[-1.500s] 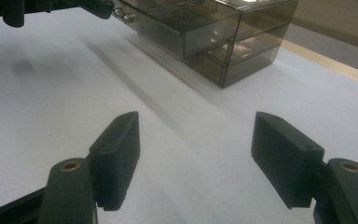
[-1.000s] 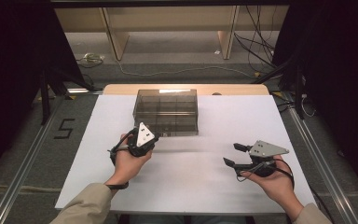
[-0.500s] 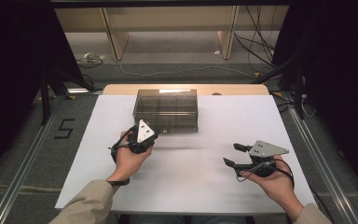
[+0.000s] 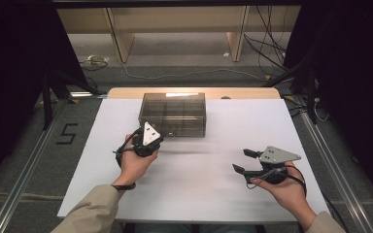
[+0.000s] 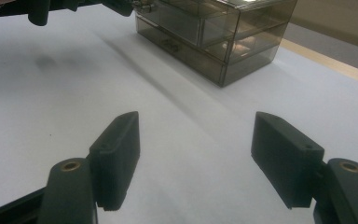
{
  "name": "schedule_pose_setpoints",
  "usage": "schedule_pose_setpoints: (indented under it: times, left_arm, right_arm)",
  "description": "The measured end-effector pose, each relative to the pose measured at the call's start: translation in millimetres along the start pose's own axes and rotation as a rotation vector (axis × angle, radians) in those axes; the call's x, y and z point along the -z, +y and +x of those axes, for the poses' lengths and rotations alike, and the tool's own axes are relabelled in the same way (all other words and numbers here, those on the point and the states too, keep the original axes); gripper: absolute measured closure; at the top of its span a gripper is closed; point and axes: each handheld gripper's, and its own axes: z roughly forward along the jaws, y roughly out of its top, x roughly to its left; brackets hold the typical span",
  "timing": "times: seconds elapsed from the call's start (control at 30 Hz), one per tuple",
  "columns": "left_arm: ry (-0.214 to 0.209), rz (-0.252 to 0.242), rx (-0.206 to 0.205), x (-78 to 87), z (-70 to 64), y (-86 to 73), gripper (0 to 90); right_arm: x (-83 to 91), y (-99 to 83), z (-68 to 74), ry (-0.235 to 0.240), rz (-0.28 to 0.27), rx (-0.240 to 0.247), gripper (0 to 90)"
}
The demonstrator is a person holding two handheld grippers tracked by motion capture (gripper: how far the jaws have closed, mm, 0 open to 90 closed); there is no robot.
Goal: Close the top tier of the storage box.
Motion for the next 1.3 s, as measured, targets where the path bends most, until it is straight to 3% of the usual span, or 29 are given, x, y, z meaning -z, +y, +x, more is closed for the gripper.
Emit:
schedule_pose_setpoints:
  times: [1.3]
  left_arm:
    - [0.008, -0.001, 0.009, -12.9, 2.8, 5.1, 90.0]
  right_arm:
    - [-0.1, 0.5, 0.1, -0.002, 0.002, 0.008, 33.6]
